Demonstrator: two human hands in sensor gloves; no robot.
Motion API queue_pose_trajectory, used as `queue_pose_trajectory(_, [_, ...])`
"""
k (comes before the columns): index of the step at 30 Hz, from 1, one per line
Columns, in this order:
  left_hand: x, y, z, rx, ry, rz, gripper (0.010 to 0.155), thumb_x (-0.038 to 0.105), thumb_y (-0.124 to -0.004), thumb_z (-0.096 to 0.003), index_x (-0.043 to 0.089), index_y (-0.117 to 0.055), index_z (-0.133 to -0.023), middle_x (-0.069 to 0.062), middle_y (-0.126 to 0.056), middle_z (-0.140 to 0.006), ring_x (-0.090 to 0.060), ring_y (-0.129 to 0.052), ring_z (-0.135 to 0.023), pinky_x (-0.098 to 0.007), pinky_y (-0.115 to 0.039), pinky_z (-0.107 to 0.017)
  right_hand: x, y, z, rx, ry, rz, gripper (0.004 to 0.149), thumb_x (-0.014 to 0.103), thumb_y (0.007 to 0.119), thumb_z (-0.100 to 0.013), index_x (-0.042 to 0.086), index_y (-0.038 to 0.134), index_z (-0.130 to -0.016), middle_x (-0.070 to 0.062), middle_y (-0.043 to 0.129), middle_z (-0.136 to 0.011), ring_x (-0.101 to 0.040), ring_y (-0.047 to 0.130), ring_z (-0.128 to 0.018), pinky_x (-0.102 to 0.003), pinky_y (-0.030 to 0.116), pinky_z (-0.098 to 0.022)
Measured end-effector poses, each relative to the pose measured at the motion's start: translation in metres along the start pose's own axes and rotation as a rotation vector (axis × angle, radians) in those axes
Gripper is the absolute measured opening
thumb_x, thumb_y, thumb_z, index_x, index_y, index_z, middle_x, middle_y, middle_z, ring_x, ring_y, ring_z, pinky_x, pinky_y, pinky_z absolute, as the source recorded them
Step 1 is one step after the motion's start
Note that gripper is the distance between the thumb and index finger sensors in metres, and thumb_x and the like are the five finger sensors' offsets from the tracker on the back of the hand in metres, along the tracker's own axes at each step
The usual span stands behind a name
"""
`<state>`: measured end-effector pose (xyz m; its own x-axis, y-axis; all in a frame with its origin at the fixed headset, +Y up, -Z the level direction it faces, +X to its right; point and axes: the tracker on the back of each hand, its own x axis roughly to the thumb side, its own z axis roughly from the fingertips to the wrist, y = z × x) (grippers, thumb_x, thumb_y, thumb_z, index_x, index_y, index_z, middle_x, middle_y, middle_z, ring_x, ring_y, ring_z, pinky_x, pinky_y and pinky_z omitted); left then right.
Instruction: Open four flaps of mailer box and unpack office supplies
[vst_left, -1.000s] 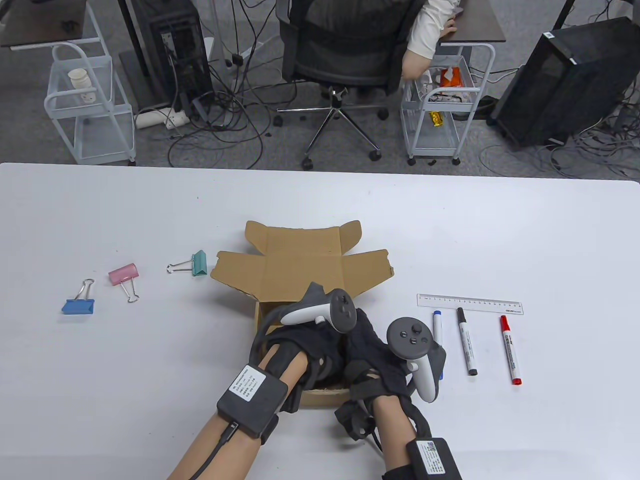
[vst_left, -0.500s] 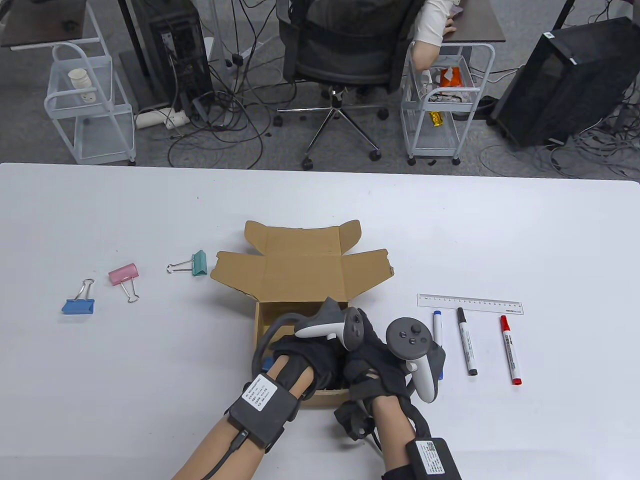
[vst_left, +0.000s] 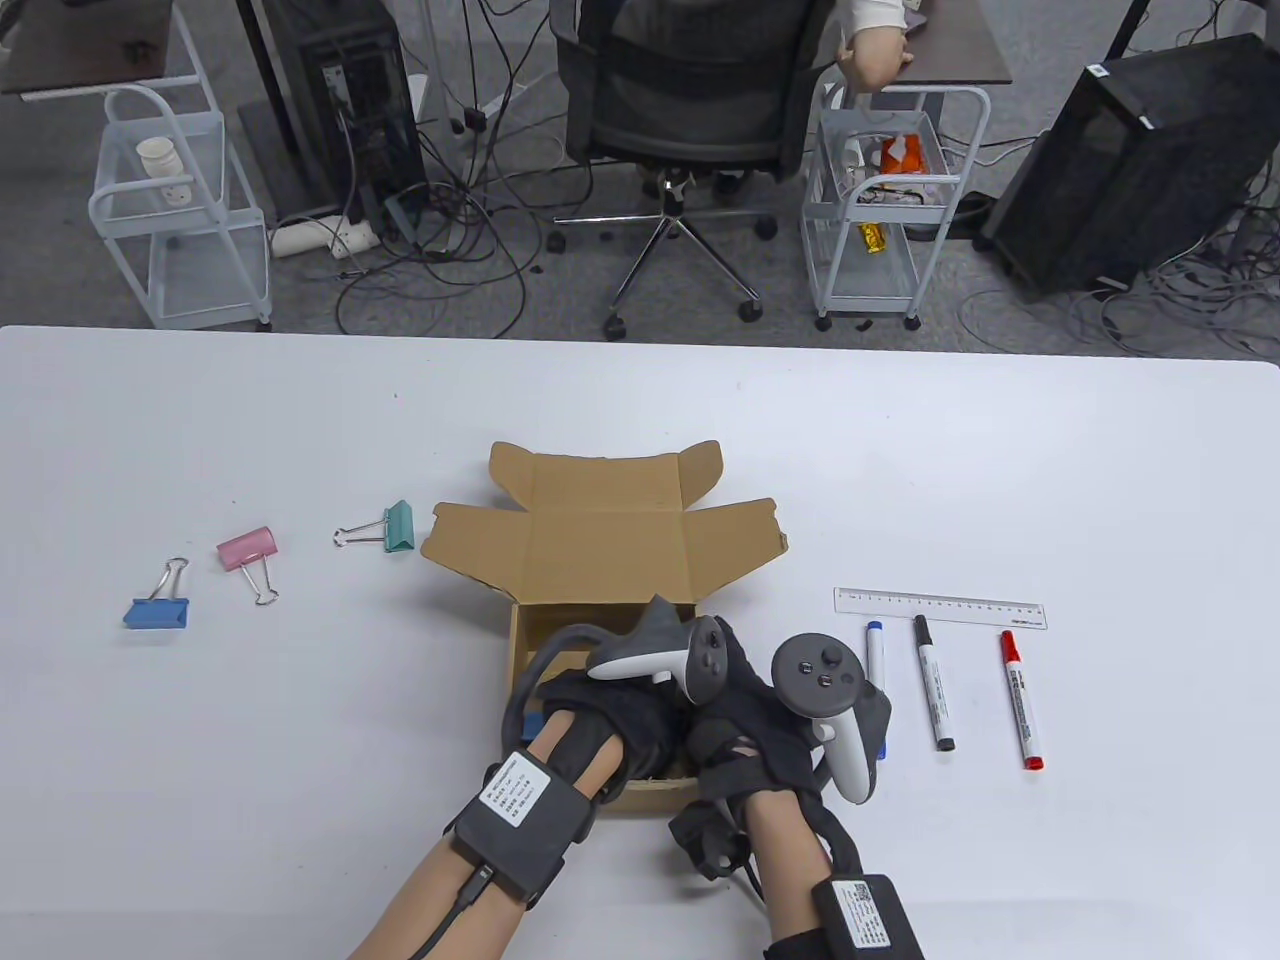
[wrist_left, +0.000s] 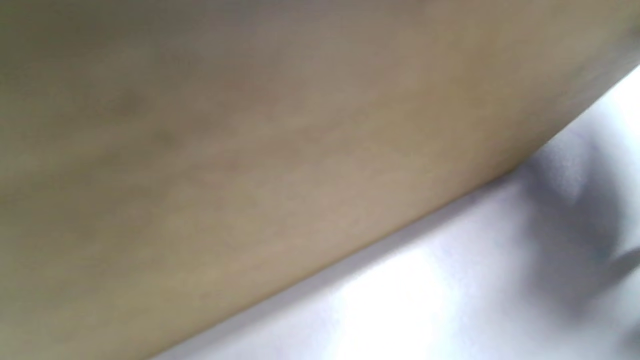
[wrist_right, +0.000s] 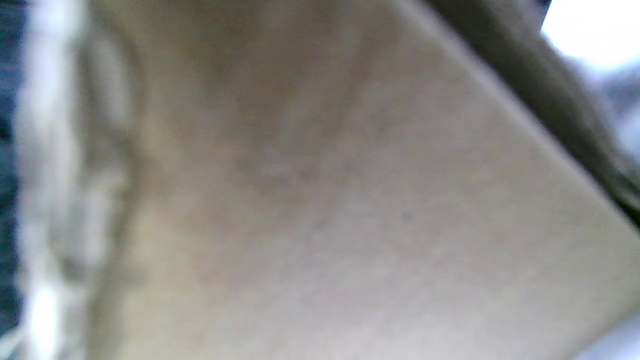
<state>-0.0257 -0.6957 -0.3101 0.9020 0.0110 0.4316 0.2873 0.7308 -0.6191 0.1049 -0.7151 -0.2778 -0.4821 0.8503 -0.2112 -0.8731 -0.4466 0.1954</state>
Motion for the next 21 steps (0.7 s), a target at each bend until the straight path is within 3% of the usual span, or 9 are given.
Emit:
queue_pose_trajectory(12, [-0.025,0.043,0.070,0.196,-0.104,0.111,0.091,0.052,-0.083,-0.0505,0.000,-0.041,-0.112,-0.024,-0.051,-0.117,-0.038,-0.079,-0.104,-0.055,-0.072,-0.077,0.000,0.000,0.000,0.000,0.001,-0.002,0.065,0.042,0.042,-0.065,0.005,0.036,-0.118,-0.034,0.053,-0.119,-0.060,0.068,-0.097,-0.072,0.059,-0.070])
queue_pose_trajectory(16, [-0.050,0.061,0.108,0.267,-0.107,0.154,0.090,0.053,-0.083,-0.0503,0.001,-0.042,-0.112,-0.023,-0.052,-0.117,-0.038,-0.079,-0.103,-0.055,-0.072,-0.077,0.000,0.000,0.000,0.001,0.003,-0.006,0.065,0.042,0.042,-0.065,0.005,0.036,-0.118,-0.034,0.053,-0.119,-0.060,0.068,-0.097,-0.072,0.059,-0.070])
queue_pose_trajectory(21, [-0.098,0.072,0.149,0.334,-0.018,0.190,0.090,0.053,-0.083,-0.0505,0.001,-0.042,-0.112,-0.023,-0.052,-0.117,-0.038,-0.079,-0.104,-0.056,-0.071,-0.077,0.000,0.000,0.000,-0.002,0.004,-0.002,0.065,0.042,0.042,-0.065,0.005,0.036,-0.118,-0.034,0.053,-0.119,-0.060,0.068,-0.097,-0.071,0.059,-0.070])
